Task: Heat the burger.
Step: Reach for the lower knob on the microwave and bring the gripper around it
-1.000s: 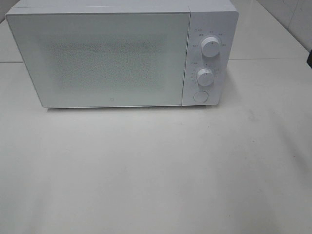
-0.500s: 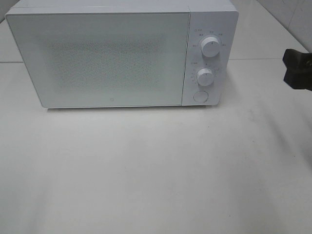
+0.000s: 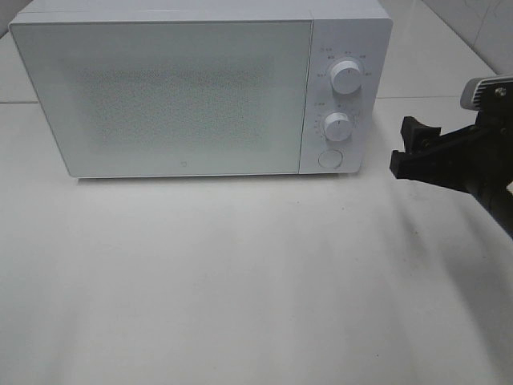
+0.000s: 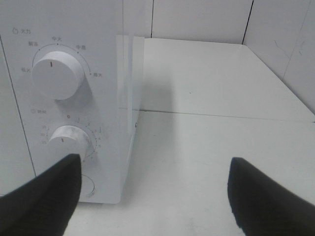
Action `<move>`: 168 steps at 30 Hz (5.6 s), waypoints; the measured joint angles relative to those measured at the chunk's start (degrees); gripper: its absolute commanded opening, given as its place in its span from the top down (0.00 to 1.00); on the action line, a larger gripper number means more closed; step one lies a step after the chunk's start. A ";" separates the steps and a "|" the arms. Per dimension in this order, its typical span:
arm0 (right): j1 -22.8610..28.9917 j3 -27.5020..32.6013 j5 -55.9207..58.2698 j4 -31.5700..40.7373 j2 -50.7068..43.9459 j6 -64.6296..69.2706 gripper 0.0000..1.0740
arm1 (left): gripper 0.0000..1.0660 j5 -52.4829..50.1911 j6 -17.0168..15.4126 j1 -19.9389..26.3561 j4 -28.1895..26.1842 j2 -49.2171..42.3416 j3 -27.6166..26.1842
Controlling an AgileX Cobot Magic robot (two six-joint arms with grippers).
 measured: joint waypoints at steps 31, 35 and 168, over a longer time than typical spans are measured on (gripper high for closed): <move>16.67 -13.64 -2.98 18.85 17.42 -3.04 0.30 | 0.08 0.00 0.00 0.00 0.00 0.00 0.00; 15.36 -15.53 -2.98 18.85 18.79 -3.04 0.30 | 0.08 0.00 0.00 0.00 0.00 0.00 0.00; 5.84 -29.05 -4.01 4.18 32.49 103.82 0.93 | 0.08 0.00 0.00 0.00 0.00 0.00 0.00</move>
